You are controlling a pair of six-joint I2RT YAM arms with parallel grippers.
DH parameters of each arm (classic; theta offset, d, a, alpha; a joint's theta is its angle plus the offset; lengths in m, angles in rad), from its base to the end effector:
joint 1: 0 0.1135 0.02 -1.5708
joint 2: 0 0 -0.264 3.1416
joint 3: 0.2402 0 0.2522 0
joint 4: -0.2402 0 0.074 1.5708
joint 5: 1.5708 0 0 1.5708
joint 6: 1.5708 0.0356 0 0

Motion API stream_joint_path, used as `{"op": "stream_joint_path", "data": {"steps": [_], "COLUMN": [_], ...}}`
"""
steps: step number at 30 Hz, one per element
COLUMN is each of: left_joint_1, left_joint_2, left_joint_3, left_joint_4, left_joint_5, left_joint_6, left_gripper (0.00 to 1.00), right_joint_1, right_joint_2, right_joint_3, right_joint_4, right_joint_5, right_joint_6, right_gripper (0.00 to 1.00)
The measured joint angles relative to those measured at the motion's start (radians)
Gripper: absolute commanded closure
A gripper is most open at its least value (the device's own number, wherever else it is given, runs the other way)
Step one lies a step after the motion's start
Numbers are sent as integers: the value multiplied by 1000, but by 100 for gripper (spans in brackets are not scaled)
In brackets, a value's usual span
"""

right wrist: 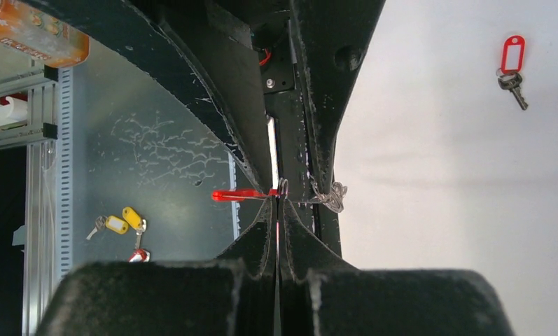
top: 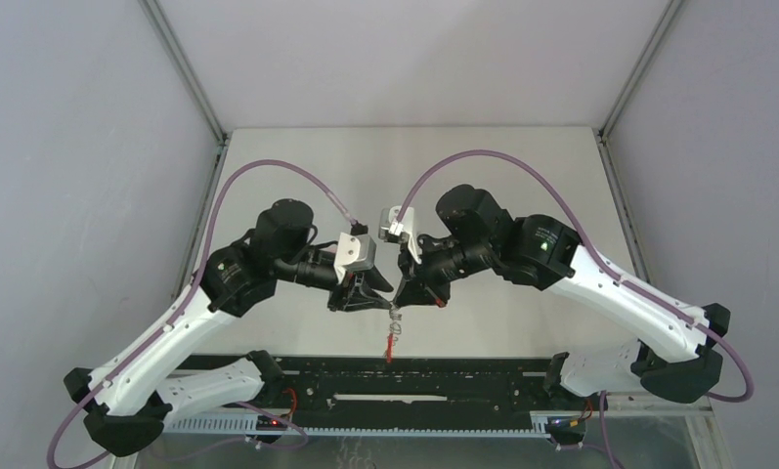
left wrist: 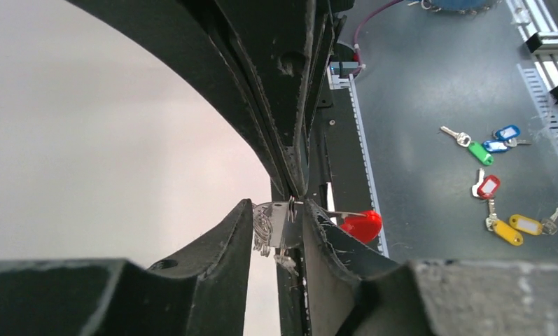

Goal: Put the keys on the keyring

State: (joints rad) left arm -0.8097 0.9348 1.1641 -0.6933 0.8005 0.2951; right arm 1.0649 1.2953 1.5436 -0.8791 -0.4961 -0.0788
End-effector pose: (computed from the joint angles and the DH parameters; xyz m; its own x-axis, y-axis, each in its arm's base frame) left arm 0.1032 -0.1454 0.3958 -0.0199 0.3146 -0.9490 0.9957 -0.0794 -0.0472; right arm 0.1092 0.2321 0.4238 -0.2097 -0.5214 -0.8272 -0.9751 0.0490 0.2163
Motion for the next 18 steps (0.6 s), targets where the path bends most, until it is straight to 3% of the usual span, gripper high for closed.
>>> {"op": "stream_joint_path", "data": {"steps": [7,13,18], "left_joint_1": [-3,-17,-22], "left_joint_2": [8,13,18], "left_joint_3": [0,0,0], "left_joint_4": [-6,-28,-42], "left_joint_5": [36,51,51], "left_joint_6": [1,22,37], "left_gripper": [75,75,86], "right_joint_1": [3,8,14], "right_joint_2": [9,24,31], "right_joint_3": [6,23,32], "right_joint_4": [-11,-31,-39], "right_joint_5": [-3,-7,-9], "right_joint_6": [-9,-14,-21], "right_gripper": [100,100,100]}}
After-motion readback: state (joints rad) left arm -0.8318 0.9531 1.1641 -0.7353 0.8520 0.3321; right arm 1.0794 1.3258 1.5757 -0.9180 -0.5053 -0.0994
